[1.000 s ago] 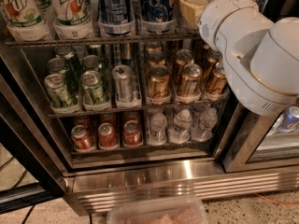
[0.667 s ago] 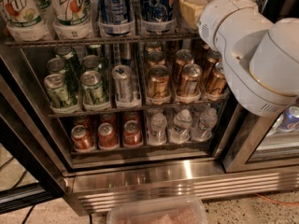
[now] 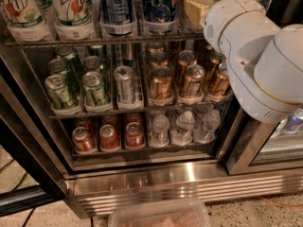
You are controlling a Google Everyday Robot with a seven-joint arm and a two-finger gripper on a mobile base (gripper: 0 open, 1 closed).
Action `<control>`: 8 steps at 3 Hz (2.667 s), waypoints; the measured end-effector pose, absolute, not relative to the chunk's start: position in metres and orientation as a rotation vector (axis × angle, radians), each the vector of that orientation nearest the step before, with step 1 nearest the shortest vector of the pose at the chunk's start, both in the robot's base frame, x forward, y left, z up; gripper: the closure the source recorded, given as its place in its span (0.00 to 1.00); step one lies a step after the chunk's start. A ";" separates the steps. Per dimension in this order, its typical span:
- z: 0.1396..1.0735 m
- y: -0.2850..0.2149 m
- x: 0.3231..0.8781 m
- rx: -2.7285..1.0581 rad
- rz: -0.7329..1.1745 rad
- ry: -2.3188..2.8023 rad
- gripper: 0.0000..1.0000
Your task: Pick blue plastic bottle from top shelf of fridge
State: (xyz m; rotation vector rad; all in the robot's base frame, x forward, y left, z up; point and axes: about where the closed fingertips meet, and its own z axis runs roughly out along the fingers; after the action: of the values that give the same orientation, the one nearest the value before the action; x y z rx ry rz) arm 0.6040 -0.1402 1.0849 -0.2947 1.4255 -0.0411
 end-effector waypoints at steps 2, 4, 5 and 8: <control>1.095 -0.142 0.590 -0.239 -0.024 1.371 1.00; 1.115 -0.135 0.587 -0.275 -0.024 1.338 1.00; 1.138 -0.136 0.578 -0.317 -0.029 1.305 1.00; 1.114 -0.111 0.519 -0.418 0.106 1.449 1.00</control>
Offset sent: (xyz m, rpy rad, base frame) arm -0.0238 -0.0048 0.0098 0.0843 -0.0880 -0.0234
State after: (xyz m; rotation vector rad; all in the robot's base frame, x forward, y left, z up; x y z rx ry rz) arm 0.5190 -0.1113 1.1135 -0.4182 1.4489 0.1065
